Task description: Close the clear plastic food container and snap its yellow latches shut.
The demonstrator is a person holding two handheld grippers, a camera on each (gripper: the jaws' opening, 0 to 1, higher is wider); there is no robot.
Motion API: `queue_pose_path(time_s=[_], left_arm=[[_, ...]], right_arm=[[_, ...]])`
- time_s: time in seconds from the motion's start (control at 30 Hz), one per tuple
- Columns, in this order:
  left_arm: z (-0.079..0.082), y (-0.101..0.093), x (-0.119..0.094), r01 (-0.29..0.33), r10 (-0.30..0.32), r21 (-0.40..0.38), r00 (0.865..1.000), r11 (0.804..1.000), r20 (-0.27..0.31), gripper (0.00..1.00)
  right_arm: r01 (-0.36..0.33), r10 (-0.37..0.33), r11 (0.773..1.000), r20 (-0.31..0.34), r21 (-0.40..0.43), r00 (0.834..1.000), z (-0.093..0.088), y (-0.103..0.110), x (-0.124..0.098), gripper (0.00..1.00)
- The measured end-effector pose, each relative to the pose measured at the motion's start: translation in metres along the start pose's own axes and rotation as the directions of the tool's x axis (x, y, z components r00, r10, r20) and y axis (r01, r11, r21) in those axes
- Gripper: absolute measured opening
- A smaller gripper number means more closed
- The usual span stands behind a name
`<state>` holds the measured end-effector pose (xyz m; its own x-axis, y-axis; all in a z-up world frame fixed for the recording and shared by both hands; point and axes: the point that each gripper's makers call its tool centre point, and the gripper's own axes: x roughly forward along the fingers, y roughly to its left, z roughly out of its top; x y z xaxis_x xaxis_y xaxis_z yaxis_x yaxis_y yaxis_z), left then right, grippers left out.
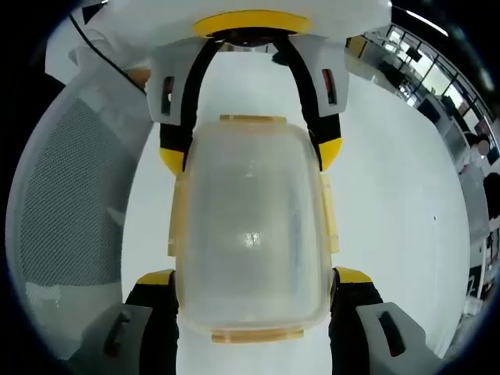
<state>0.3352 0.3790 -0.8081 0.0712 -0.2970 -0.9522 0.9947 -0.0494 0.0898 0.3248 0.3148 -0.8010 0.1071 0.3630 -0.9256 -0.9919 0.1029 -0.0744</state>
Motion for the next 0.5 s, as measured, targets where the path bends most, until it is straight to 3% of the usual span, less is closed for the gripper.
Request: queue_pose_path(time_s=[0.5], left_arm=[[-0.0103,0.0011,-0.0043,-0.003,0.003,-0.004,1.0,1.0,0.02,0.84]], right_arm=[[0.001,-0.001,1.0,0.006,0.0,1.0,0.0107,-0.0012,0.0035,0.8]])
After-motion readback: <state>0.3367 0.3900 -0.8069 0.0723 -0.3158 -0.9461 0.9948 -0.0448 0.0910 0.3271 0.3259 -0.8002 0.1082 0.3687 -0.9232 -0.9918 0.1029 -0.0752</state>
